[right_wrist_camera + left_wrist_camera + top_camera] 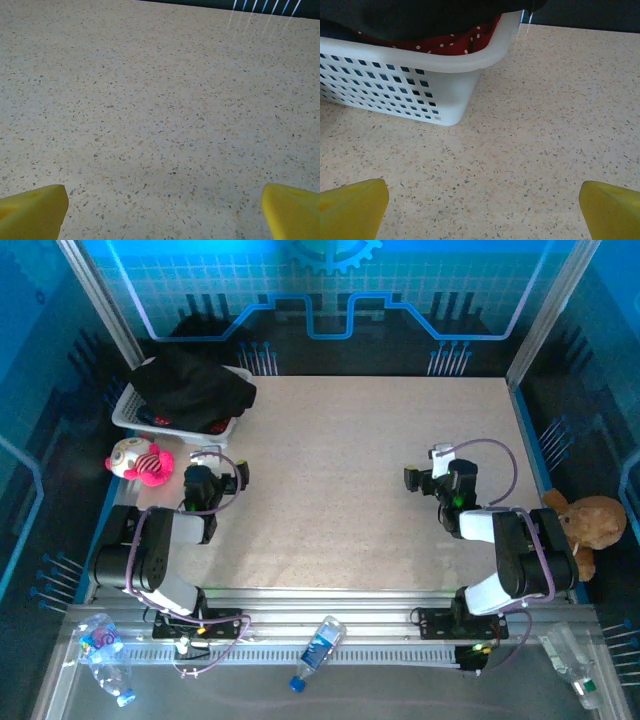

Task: Fold and stack the skirts

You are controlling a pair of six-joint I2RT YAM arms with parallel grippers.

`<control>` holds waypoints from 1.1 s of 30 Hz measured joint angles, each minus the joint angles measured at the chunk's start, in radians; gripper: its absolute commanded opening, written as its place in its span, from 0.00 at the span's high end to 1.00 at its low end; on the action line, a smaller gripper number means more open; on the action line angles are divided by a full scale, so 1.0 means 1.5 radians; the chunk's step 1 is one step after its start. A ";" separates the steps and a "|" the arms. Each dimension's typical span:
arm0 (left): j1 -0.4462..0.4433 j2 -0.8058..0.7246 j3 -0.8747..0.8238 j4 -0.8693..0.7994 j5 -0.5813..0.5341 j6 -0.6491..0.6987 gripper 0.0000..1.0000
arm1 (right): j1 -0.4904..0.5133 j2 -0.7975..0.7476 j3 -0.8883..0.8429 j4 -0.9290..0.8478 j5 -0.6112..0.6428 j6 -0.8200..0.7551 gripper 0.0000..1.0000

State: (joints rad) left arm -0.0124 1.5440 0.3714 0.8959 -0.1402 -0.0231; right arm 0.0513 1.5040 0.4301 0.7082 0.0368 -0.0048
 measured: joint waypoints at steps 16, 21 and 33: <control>0.001 0.000 0.000 0.000 0.004 0.000 0.01 | 0.000 0.000 0.000 0.000 0.000 0.000 0.00; 0.001 0.000 0.000 0.000 0.005 0.000 0.01 | 0.000 0.000 0.000 0.000 0.000 0.000 0.00; -0.003 -0.033 -0.029 0.016 -0.004 0.003 0.01 | 0.001 -0.038 0.029 -0.098 0.000 0.000 0.00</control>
State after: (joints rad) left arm -0.0174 1.4952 0.3279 0.9199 -0.1467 -0.0189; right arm 0.0528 1.4475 0.4736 0.5606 0.0364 -0.0044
